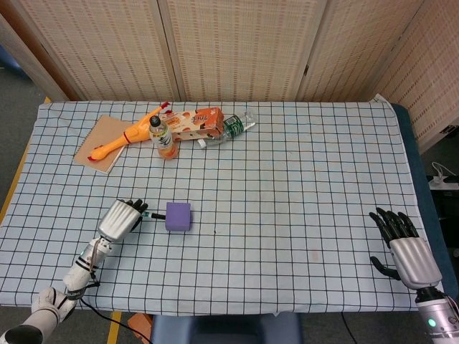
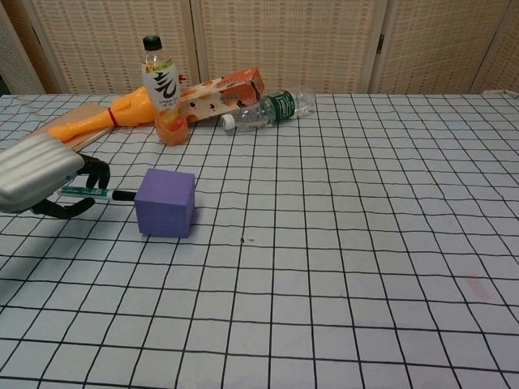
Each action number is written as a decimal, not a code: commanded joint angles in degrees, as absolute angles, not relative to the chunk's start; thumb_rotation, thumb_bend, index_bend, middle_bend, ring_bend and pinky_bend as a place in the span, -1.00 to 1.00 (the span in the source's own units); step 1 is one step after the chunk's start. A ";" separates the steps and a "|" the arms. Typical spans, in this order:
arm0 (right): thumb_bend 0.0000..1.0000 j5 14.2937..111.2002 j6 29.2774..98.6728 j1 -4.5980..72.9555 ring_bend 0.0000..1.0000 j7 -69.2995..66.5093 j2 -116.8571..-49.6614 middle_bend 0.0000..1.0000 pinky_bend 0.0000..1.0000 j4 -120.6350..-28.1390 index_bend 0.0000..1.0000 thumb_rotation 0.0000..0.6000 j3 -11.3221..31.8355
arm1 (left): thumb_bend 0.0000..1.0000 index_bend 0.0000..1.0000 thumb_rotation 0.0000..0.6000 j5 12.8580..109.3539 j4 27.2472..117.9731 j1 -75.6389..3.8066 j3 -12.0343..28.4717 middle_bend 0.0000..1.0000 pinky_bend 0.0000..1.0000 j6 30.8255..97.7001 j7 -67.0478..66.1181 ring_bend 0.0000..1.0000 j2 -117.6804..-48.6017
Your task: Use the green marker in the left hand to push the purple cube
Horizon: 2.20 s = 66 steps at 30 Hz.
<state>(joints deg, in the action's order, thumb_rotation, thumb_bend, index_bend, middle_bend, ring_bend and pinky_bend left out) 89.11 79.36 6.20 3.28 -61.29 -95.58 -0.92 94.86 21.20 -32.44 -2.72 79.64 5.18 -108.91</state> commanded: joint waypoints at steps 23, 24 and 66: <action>-0.65 89.88 80.55 5.50 -1.00 1.64 -60.04 -1.00 -1.00 -95.86 -1.00 1.00 -1.14 | 0.12 0.60 1.00 95.18 25.66 -39.12 -1.43 0.62 0.76 76.26 -0.76 0.46 -113.05; -0.65 89.91 80.63 5.45 -1.00 1.57 -60.00 -1.00 -1.00 -95.85 -1.00 1.00 -1.14 | 0.12 0.60 1.00 95.10 25.68 -39.30 -1.33 0.62 0.76 76.08 -0.80 0.46 -113.16; -0.65 87.56 81.58 4.25 -1.00 -0.69 -58.38 -1.00 -1.00 -95.24 -1.00 1.00 0.04 | 0.12 0.60 1.00 91.71 18.47 -49.33 2.09 0.63 0.76 68.30 0.57 0.47 -121.40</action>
<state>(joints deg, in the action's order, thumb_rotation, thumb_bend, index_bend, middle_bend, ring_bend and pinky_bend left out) 87.56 81.59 4.24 -0.69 -58.38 -95.24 0.04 91.69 18.49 -49.34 2.11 68.29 0.55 -121.41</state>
